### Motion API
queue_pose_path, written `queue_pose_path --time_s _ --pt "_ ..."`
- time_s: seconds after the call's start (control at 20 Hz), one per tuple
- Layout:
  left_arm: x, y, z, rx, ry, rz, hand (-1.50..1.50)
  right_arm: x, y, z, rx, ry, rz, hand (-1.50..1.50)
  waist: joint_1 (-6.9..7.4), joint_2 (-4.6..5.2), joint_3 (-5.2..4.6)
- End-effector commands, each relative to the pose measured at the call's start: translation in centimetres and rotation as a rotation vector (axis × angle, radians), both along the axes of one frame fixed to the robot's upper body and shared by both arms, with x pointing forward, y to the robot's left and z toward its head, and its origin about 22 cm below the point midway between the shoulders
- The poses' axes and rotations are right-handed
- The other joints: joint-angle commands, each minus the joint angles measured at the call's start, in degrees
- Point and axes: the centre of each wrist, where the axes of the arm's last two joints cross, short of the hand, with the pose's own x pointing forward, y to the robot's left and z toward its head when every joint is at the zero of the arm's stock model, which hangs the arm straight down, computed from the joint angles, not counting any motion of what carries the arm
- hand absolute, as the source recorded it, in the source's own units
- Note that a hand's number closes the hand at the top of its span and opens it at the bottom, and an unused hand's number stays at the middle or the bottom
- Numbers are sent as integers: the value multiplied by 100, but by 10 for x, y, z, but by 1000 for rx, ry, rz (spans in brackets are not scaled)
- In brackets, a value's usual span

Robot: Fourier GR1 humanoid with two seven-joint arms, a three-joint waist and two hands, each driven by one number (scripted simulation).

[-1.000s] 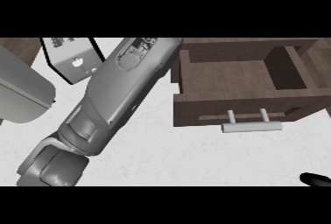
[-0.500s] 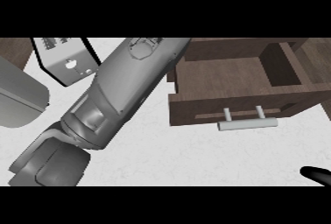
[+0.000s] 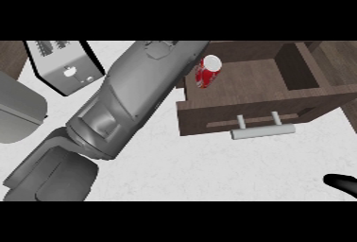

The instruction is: Pick up the can, place it into the drawer and close the drawer

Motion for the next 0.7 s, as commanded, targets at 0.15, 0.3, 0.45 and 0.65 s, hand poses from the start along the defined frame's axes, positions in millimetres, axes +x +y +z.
queue_pose_path --time_s 0.15,0.3,0.45,0.65 --pt "1 1 -6 -18 -9 43 -150 0 4 19 -145 -42 10 -150 -29 5 -5" --pt "-2 -7 16 -58 0 62 -150 9 0 17 -204 -71 29 -150 -83 39 5" --pt "0 -1 1 -72 1 40 -150 14 16 16 -297 -119 39 -150 26 24 -2" --pt "0 -1 3 -126 9 22 -150 30 25 16 -455 -113 15 -150 141 43 -8"
